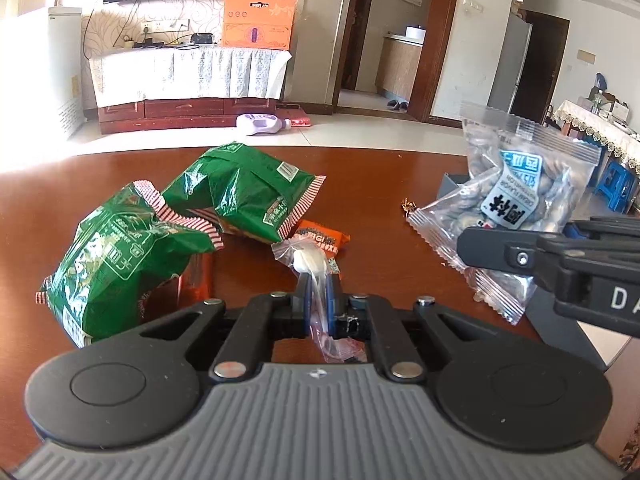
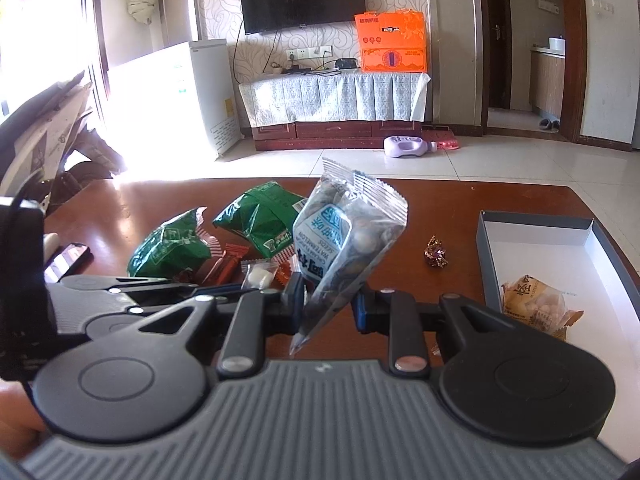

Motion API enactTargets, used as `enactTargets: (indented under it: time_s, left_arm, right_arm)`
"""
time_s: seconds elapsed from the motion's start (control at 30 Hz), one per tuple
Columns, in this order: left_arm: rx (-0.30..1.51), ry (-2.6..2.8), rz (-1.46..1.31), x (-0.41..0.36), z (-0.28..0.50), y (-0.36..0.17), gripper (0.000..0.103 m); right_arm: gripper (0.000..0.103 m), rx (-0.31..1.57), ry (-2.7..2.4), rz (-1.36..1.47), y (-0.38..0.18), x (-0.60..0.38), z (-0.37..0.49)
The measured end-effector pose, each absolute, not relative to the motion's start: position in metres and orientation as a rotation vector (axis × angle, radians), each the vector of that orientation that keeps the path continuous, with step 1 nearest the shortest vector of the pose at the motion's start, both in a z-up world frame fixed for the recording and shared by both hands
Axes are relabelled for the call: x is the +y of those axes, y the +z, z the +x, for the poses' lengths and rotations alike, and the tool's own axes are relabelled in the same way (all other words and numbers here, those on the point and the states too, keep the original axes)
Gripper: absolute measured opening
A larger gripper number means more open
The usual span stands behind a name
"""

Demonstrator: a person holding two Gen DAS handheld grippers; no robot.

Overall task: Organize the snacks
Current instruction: 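Grasp the clear spoon packet with the left gripper, then carry the spoon packet and nut bag over the white box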

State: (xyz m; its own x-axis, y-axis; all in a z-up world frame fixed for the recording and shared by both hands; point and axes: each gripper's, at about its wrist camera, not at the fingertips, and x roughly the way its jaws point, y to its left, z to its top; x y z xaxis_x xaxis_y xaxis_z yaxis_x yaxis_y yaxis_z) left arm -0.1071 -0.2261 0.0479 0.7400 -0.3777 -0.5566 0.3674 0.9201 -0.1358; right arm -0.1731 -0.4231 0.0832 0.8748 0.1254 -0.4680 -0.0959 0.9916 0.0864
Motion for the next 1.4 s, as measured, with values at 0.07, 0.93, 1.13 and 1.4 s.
enactTargets:
  time_s: [0.07, 0.93, 1.13, 1.4]
  left_arm:
    - [0.609, -0.405, -0.009, -0.229, -0.107, 0.05, 0.009]
    - [0.577, -0.431, -0.031, -0.276, -0.1, 0.073, 0.009]
    - [0.566, -0.464, -0.015, -0.298, -0.104, 0.077, 0.009]
    - [0.56, -0.518, -0.004, -0.327, -0.111, 0.078, 0.009]
  right_arm:
    - [0.027, 0.489, 0.115, 0.066, 0.084, -0.425, -0.176]
    - [0.027, 0.415, 0.054, 0.101, 0.102, -0.441, -0.207]
    - [0.027, 0.402, 0.016, 0.119, 0.104, -0.456, -0.212]
    - [0.027, 0.396, -0.026, 0.134, 0.105, -0.473, -0.22]
